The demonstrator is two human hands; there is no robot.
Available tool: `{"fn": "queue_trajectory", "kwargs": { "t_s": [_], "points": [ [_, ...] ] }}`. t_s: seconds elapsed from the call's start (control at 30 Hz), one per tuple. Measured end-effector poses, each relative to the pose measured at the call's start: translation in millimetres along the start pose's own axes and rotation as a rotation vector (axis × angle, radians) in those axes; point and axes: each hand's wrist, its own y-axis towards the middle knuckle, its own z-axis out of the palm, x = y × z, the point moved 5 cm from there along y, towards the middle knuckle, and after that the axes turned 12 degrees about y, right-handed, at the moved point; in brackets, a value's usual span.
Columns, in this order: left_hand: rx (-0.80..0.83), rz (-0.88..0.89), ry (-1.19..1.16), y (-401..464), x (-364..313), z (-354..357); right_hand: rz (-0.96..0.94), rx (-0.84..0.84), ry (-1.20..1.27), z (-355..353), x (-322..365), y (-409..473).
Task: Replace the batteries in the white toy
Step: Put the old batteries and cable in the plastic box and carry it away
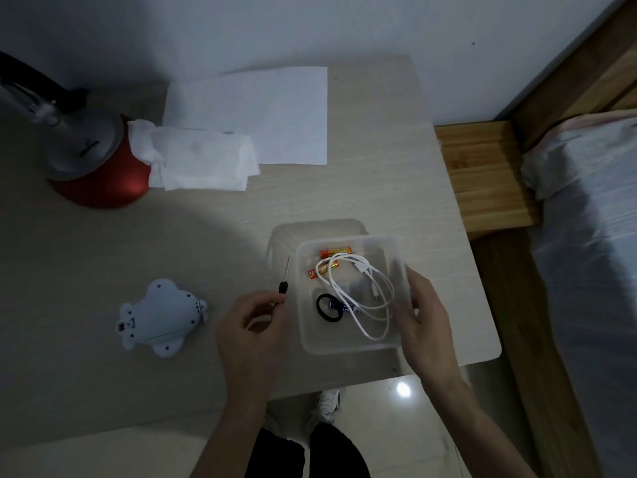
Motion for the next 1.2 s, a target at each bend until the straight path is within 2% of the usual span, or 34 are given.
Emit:
{"fn": "queue_trajectory", "kwargs": {
  "t_s": [0.23, 0.5, 0.97, 1.2],
  "points": [
    [0.005, -0.014, -0.021, 2, -5, -4, 0.07, 0.045, 0.096, -5, 12, 4],
    [-0.003, 0.005, -0.083, 1, -37, -12, 0.049, -0.043, 0.186, -26, 37, -1],
    [0.125, 0.202, -0.258, -50, -197, -34, -0.04, -0.263, 0.313, -130, 147, -50],
    [0.339, 0.349, -0.285, -110, -263, -27, -0.047, -0.507, 0.379, -197, 184, -143]
  ]
}}
